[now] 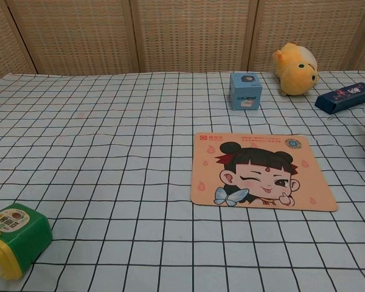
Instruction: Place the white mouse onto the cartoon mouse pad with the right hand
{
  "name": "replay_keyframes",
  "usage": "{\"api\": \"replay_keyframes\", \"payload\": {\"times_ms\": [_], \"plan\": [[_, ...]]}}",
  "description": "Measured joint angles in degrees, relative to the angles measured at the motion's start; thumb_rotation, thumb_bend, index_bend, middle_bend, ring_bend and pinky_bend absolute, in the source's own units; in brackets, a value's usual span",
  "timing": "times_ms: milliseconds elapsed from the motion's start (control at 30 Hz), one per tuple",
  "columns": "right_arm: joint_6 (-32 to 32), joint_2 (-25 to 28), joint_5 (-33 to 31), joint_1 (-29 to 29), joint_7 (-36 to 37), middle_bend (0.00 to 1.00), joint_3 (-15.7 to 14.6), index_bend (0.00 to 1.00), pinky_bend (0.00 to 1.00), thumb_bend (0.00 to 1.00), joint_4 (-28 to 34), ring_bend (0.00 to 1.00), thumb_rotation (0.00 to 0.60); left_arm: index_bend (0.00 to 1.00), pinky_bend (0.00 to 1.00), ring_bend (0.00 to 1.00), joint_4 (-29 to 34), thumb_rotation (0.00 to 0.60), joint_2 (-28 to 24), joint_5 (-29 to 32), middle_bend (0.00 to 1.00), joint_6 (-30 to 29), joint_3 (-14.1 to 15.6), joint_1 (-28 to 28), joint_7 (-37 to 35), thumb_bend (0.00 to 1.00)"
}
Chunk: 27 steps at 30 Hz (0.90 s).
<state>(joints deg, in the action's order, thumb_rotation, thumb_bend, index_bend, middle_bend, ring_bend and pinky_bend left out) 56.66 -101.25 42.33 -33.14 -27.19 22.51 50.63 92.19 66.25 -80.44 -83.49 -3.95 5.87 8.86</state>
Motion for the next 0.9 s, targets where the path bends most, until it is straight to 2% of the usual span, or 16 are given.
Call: {"api": "replay_keyframes", "payload": {"times_ms": [333, 367, 500, 567, 633, 733, 900], "plan": [[0.8, 0.8, -0.8, 0.5, 0.3, 0.00, 0.8, 0.00, 0.00, 0.44, 0.7, 0.00, 0.600, 0.00, 0.00, 0.00, -0.1, 0.600, 0.0, 0.1, 0.00, -0.1, -0.1, -0.1, 0.0, 0.00], [0.9, 1.0, -0.5, 0.6, 0.7, 0.00, 0.8, 0.00, 0.00, 0.43, 1.2, 0.00, 0.600, 0.00, 0.00, 0.00, -0.1, 0.600, 0.0, 0.1, 0.00, -0.1, -0.1, -0.1, 0.0, 0.00], [2.4, 2.3, 2.5, 1.3, 2.6, 0.00, 0.0, 0.00, 0.00, 0.27, 4.3, 0.00, 0.600, 0.00, 0.00, 0.00, -0.2, 0.600, 0.0, 0.0, 0.00, -0.1, 0.0, 0.0, 0.1, 0.00], [3.4, 3.6, 5.2, 1.9, 3.7, 0.00, -1.0, 0.02, 0.00, 0.24, 7.2, 0.00, 0.600, 0.00, 0.00, 0.00, -0.2, 0.600, -0.1, -0.1, 0.00, -0.1, 0.0, 0.0, 0.1, 0.00], [4.5, 5.1, 8.7, 2.6, 4.9, 0.01, -2.4, 0.09, 0.02, 0.24, 9.7, 0.00, 0.600, 0.00, 0.00, 0.00, -0.2, 0.600, -0.1, -0.3, 0.00, -0.3, 0.1, -0.1, 0.0, 0.00], [5.8, 7.6, 14.6, 3.3, 6.8, 0.10, -4.8, 0.17, 0.08, 0.24, 12.6, 0.01, 0.600, 0.00, 0.00, 0.00, -0.2, 0.600, -0.1, -0.6, 0.00, -0.6, 0.2, -0.2, 0.0, 0.00], [7.0, 13.1, 23.3, 4.5, 11.2, 0.14, -9.0, 0.22, 0.10, 0.24, 18.2, 0.03, 0.600, 0.00, 0.00, 0.00, -0.2, 0.600, 0.0, -1.0, 0.00, -0.9, 0.3, -0.2, 0.0, 0.00]]}}
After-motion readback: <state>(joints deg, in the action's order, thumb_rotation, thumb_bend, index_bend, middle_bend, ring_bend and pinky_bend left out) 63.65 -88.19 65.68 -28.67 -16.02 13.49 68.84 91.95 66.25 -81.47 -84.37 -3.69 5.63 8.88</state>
